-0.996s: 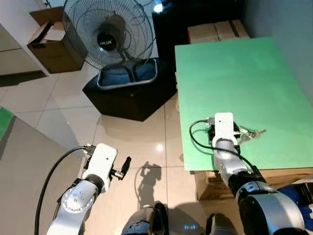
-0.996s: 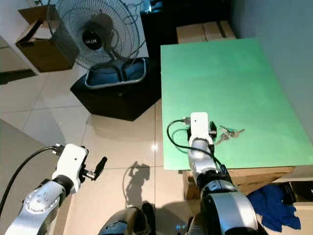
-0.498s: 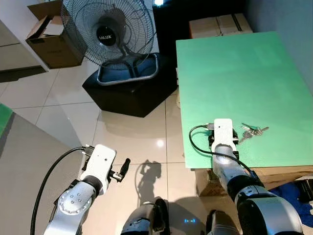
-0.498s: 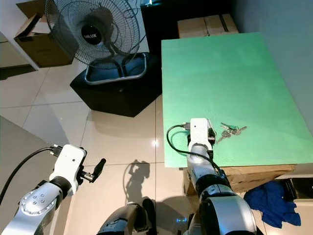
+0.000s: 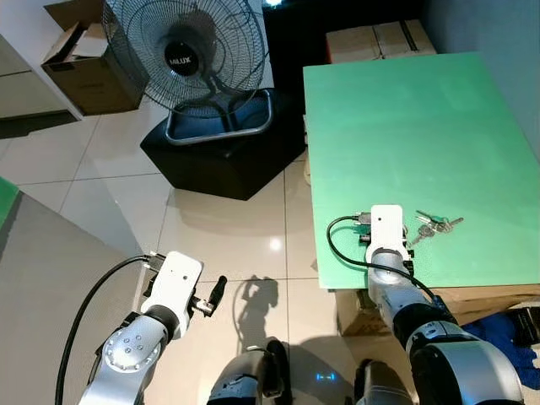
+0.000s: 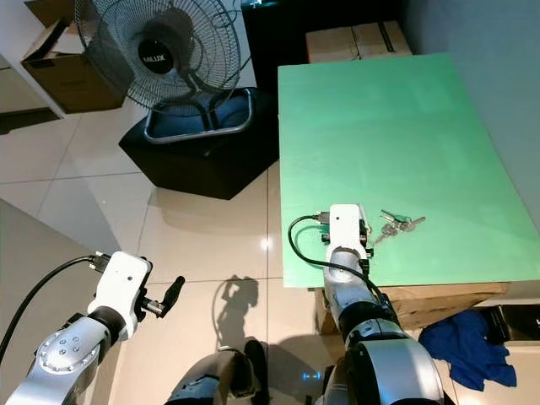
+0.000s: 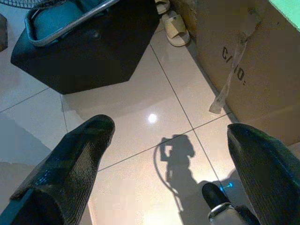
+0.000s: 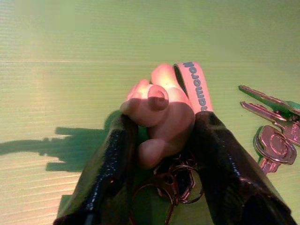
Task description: Hang keys on a hook
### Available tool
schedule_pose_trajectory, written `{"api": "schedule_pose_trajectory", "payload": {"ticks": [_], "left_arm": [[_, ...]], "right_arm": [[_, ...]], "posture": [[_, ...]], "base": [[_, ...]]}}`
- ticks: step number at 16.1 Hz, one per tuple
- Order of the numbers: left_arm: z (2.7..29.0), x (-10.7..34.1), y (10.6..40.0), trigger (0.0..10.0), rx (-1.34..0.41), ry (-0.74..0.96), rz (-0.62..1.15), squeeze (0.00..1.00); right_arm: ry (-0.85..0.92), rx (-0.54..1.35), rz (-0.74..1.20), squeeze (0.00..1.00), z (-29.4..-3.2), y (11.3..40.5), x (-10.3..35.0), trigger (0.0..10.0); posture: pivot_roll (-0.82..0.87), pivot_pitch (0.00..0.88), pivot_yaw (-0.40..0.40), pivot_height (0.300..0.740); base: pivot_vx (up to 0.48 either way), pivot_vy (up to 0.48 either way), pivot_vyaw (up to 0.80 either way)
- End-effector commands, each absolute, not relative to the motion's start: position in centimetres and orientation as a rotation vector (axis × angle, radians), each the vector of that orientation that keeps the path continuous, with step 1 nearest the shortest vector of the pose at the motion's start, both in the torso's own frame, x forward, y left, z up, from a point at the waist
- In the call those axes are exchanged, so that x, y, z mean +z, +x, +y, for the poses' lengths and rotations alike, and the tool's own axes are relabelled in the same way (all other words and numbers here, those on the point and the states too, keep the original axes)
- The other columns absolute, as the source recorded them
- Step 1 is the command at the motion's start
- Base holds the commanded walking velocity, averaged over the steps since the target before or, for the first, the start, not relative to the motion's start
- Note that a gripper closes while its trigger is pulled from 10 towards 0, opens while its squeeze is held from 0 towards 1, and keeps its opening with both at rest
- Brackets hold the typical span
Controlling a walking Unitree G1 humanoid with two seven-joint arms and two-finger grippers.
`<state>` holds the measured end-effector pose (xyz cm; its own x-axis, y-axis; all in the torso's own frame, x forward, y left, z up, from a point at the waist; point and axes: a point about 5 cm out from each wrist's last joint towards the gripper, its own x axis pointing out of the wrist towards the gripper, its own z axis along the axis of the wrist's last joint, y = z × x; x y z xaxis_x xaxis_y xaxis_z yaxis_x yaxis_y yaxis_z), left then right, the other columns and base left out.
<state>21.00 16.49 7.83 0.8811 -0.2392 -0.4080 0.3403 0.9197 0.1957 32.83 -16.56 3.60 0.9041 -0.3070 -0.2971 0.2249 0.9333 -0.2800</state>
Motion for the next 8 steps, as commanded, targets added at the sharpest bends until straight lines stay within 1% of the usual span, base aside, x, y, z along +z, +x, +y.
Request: {"api": "schedule_pose_trajectory", "payload": {"ticks": [1,6,8], "left_arm": [[16.6,7.5,20.7,10.0,-0.298,0.272,0.409,0.0],[15.6,6.8,21.7,10.0,-0.293,0.247,0.398,0.0],[15.0,6.7,22.3,10.0,-0.29,0.235,0.384,0.0]], "right_arm": [[-0.246,-0.26,0.34,0.0,-16.0,32.6,3.3,0.0],[-0.302,-0.18,0.233,0.0,-15.1,33.5,4.9,0.0],[-0.272,-0.146,0.207,0.0,-14.6,33.6,5.2,0.0]], "posture": [[0.04,0.238,0.185,0.723],[-0.01,0.213,0.149,0.723],[-0.03,0.195,0.13,0.723]], "base": [[0.0,0.0,0.0],[0.0,0.0,0.0],[0.0,0.0,0.0]]}}
